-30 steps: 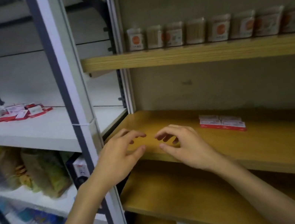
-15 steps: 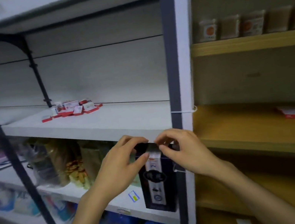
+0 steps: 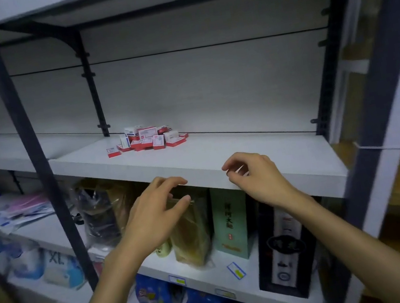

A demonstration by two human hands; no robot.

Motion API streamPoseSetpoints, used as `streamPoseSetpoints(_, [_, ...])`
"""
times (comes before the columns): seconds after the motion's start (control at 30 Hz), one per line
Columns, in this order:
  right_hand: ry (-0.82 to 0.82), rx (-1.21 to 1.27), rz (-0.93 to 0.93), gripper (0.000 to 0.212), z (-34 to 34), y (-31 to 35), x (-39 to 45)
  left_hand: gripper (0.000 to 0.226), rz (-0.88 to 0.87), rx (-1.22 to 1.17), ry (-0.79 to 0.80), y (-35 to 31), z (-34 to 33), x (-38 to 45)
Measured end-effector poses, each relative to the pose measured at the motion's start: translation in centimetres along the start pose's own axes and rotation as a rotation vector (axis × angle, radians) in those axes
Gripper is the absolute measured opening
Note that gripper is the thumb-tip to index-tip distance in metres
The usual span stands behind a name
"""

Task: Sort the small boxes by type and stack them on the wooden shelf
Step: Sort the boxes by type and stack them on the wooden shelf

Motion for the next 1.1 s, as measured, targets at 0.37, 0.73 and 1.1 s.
streamPoseSetpoints(0.37, [0.012,-0.030,-0.014,0.020,-9.2,1.8,12.2,0.031,0.017,0.114,0.031,12.4,4.4,11.3])
streamPoseSetpoints(0.73, [0.113,-0.124,-0.076,0.016,-17.2,2.1,20.4,0.004,0.094,0.104,-0.128,22.6,8.0,21.8])
streamPoseSetpoints(1.1, [-0.023,-0.177,-0.194,0.018,-19.0,1.6,23.6,0.083,0.151,0.306,-0.007,24.9,6.6,32.9])
Point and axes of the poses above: each hand's wrist, its own x-axis towards the middle knuckle, its own z-axis out of the back of the hand, y = z × x, the point moved 10 cm from there along x, towards the middle knuckle, and after that the axes turned 11 degrees about z, right-handed, at the moved point
